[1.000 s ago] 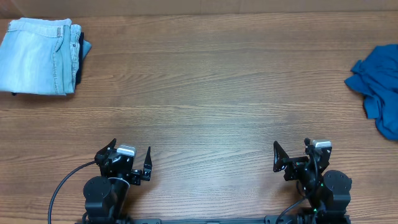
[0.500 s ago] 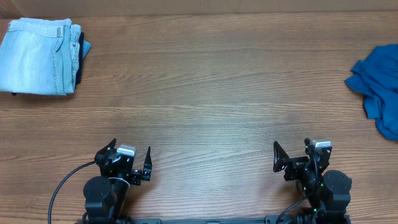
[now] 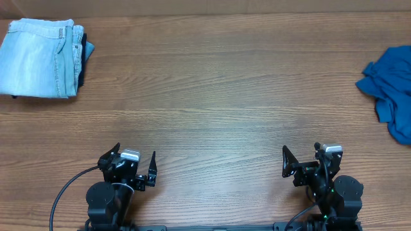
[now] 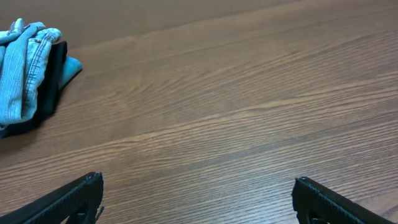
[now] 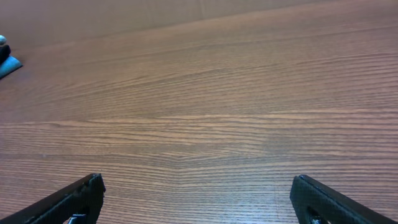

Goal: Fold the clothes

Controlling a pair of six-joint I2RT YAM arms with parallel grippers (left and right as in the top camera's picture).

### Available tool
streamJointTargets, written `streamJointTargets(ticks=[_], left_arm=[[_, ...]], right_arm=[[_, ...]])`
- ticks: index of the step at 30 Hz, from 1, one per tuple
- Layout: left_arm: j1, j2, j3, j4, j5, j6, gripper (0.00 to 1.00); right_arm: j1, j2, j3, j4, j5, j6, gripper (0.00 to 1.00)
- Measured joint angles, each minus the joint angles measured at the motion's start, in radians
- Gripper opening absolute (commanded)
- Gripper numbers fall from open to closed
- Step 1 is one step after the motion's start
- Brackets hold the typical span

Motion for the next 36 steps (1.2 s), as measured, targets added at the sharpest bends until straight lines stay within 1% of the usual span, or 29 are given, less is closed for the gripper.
streamJointTargets(ticks=[5,9,15,17,20,23,24,26,28,29,33,36], left_arm=[[0.000,0.000,0.000,0.000,0.000,0.000,1.00],[0.000,0.000,0.000,0.000,0.000,0.000,1.00],[0.000,0.000,0.000,0.000,0.000,0.000,1.00],[0.000,0.000,0.000,0.000,0.000,0.000,1.00],[0.000,0.000,0.000,0.000,0.000,0.000,1.00],[0.000,0.000,0.000,0.000,0.000,0.000,1.00],[0.000,0.000,-0.001,0.000,0.000,0.000,1.00],[0.000,-0.001,-0.002,0.000,0.000,0.000,1.00],[0.000,-0.002,-0.003,-0.001,0.000,0.000,1.00],[0.000,-0.002,-0.003,0.000,0.000,0.000,1.00],[0.000,-0.003,-0.004,0.000,0.000,0.000,1.00],[0.000,-0.004,-0.004,0.000,0.000,0.000,1.00]], right_arm=[[0.000,0.000,-0.003,0.031,-0.048,0.000,1.00],[0.000,0.000,-0.006,0.086,-0.148,0.000,1.00],[0.000,0.000,-0.004,0.094,-0.275,0.025,1.00],[0.000,0.010,0.017,0.084,-0.281,0.060,1.00],[0.000,0.077,0.119,0.034,-0.266,0.096,1.00],[0.000,0.204,0.283,-0.049,-0.214,0.111,1.00],[0.000,0.290,0.374,-0.102,-0.177,0.113,1.00],[0.000,0.401,0.473,-0.137,-0.132,0.115,1.00],[0.000,0.604,0.645,-0.220,-0.079,0.105,1.00],[0.000,0.687,0.708,-0.233,-0.063,0.097,1.00],[0.000,0.975,0.987,-0.315,-0.060,0.074,1.00],[-0.002,1.144,1.171,-0.363,-0.073,0.055,1.00]])
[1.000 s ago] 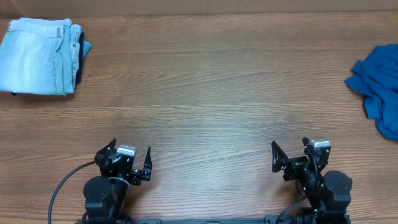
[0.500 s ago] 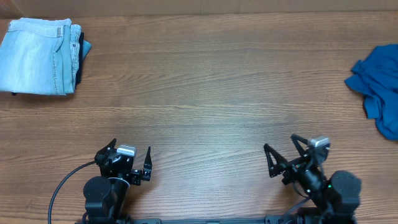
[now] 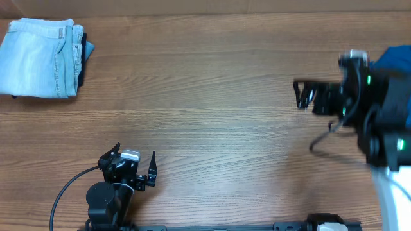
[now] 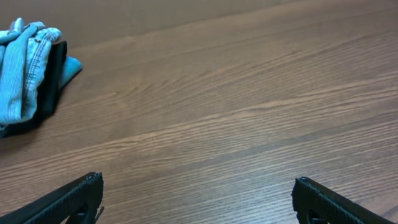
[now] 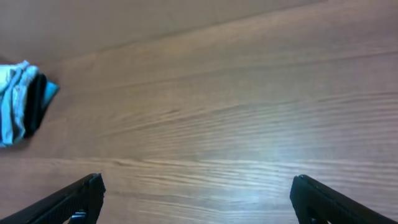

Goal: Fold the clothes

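Observation:
A folded stack of light-blue denim [image 3: 40, 58] lies at the table's far left corner, also seen in the left wrist view [image 4: 25, 68] and small in the right wrist view [image 5: 18, 102]. A crumpled blue garment [image 3: 399, 56] lies at the right edge, mostly hidden behind my right arm. My right gripper [image 3: 303, 95] hangs open and empty over the table just left of that garment, pointing left, with its fingertips wide apart over bare wood [image 5: 196, 186]. My left gripper [image 3: 136, 155] is open and empty near the front edge [image 4: 196, 186].
The wooden table [image 3: 205, 96] spans the view, with the denim stack at one end and the blue garment at the other. My right arm [image 3: 379, 122], blurred, reaches in over the right side.
My right arm has left its place at the front edge and now stands over the right side of the table by the blue garment, still open. The left arm has not moved.

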Controlling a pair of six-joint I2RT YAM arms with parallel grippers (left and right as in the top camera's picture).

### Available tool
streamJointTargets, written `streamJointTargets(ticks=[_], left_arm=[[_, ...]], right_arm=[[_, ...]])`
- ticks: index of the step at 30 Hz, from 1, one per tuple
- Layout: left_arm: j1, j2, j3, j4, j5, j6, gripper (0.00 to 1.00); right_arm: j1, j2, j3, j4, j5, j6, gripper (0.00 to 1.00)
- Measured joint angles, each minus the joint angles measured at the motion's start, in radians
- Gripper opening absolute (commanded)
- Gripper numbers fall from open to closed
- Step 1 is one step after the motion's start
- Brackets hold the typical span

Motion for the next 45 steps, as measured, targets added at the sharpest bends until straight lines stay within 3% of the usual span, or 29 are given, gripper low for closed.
streamJointTargets(ticks=[4,7,15,25,33,45], left_arm=[[0.000,0.000,0.000,0.000,0.000,0.000,1.00],[0.000,0.000,0.000,0.000,0.000,0.000,1.00],[0.000,0.000,0.000,0.000,0.000,0.000,1.00],[0.000,0.000,0.000,0.000,0.000,0.000,1.00],[0.000,0.000,0.000,0.000,0.000,0.000,1.00],[0.000,0.000,0.000,0.000,0.000,0.000,1.00]], right_arm=[[-0.045,0.148,0.155,-0.047,-0.013,0.010,1.00],[-0.157,0.264,0.240,-0.068,-0.021,0.052,1.00],[-0.522,0.513,0.257,-0.080,-0.022,0.136,1.00],[-0.865,0.573,0.257,-0.067,0.026,0.193,1.00],[-0.973,0.652,0.257,-0.058,0.073,0.233,1.00],[-0.986,0.843,0.257,-0.006,0.074,0.256,1.00]])
